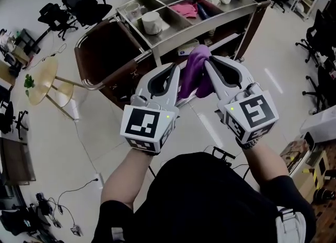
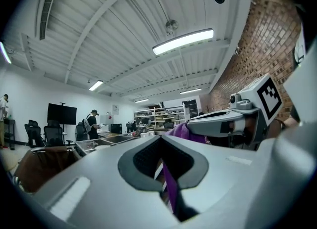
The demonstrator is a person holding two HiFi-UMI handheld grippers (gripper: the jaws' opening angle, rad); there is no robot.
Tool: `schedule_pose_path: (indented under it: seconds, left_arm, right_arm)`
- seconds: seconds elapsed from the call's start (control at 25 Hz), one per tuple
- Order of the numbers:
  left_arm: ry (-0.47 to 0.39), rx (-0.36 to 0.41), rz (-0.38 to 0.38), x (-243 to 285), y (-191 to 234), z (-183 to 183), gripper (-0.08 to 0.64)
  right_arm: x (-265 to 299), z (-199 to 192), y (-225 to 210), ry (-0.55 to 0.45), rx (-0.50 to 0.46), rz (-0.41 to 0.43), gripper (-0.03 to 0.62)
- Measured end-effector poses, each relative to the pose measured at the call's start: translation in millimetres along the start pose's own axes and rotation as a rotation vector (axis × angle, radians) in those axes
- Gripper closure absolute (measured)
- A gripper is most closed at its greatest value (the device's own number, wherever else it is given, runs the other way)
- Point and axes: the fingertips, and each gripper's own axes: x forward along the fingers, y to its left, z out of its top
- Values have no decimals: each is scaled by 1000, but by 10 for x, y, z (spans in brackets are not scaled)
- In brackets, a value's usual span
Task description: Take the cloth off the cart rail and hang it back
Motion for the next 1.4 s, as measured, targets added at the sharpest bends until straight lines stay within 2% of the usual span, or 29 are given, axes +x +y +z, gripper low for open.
schedule_pose_path:
  seconds: [0.44, 0.72, 1.4]
  left_arm:
    - [13, 16, -145, 1574, -1133, -236, 557]
    - [6, 10, -216, 2276, -1733, -349, 557]
    - [7, -32, -407, 3618, -2330, -809, 540]
  right_arm:
    - [-757, -269, -1760, -13, 12, -148, 561]
    - [-1176, -376, -2547, -10, 1, -221, 561]
    - [-1377, -582, -4033, 8, 1, -419, 561]
